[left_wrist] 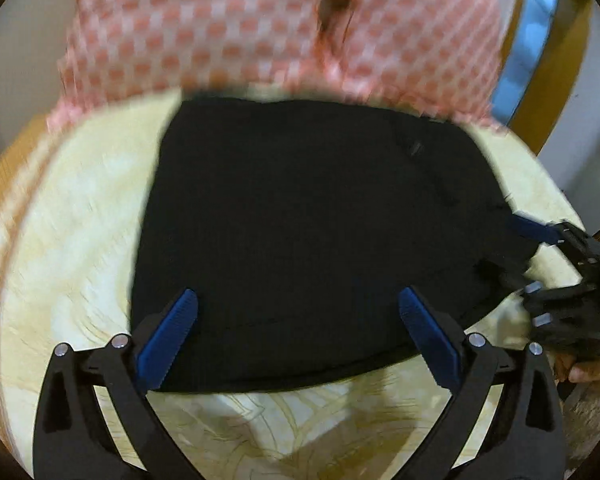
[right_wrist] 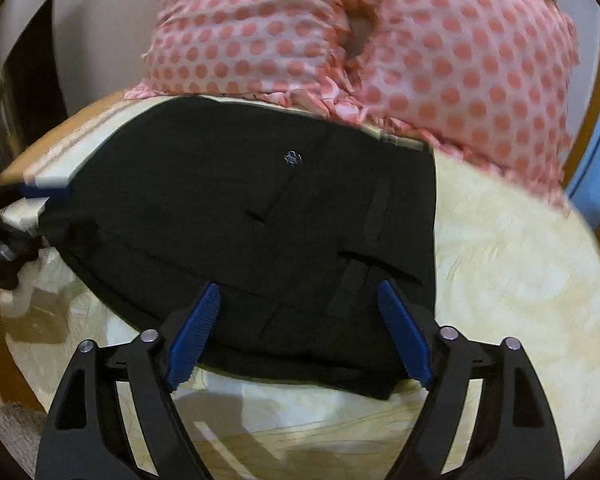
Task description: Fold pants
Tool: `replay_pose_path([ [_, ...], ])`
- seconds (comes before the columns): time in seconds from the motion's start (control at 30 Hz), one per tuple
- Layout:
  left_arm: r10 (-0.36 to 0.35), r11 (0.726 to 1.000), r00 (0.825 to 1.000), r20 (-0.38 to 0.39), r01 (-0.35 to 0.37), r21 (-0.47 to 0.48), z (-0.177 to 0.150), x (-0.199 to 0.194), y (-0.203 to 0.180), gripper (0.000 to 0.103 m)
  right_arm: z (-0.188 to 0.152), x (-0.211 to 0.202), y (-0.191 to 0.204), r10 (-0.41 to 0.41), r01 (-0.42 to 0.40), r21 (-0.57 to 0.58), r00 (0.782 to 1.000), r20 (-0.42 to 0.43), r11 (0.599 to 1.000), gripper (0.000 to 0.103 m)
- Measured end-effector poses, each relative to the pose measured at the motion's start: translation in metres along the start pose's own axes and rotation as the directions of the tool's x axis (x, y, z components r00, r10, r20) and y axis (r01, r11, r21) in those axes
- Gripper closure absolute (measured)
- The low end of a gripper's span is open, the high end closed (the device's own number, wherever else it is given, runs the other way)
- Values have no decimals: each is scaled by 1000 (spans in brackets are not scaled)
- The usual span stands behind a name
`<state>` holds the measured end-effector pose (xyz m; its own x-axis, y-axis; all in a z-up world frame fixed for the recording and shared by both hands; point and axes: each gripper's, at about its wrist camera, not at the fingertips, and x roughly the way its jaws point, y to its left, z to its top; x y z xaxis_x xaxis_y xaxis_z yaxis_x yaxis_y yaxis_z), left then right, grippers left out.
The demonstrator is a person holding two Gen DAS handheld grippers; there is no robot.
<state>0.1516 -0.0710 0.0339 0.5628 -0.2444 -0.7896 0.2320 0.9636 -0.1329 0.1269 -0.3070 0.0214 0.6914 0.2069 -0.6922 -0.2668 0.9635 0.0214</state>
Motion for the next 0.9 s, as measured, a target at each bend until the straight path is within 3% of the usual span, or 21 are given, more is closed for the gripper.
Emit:
replay_pose_path([
  [0.13,0,1000,1000,14,0,-24,0,-5,1,2,2,-17,-5,-18,17,80,1000,22,997,18],
  [0.2,-22,998,998,52,25,-61,-4,-19,7,2,-2,-33,-10,-56,47,144,996,63,988,4],
  [0.37,82,991,988,128,-68,-113,-27,-48,20,2,-29,-54,-29,-115,87,291,990,78,953,1],
  [0.6,141,982,983,118,-124,-139,-62,-59,23,2,-60,-58,4,-132,113,218,989,72,969,1],
  [0.9,203,979,972,121,-198,-52,-91,-54,2,2,-73,-49,43,-115,105,161,992,56,981,1],
])
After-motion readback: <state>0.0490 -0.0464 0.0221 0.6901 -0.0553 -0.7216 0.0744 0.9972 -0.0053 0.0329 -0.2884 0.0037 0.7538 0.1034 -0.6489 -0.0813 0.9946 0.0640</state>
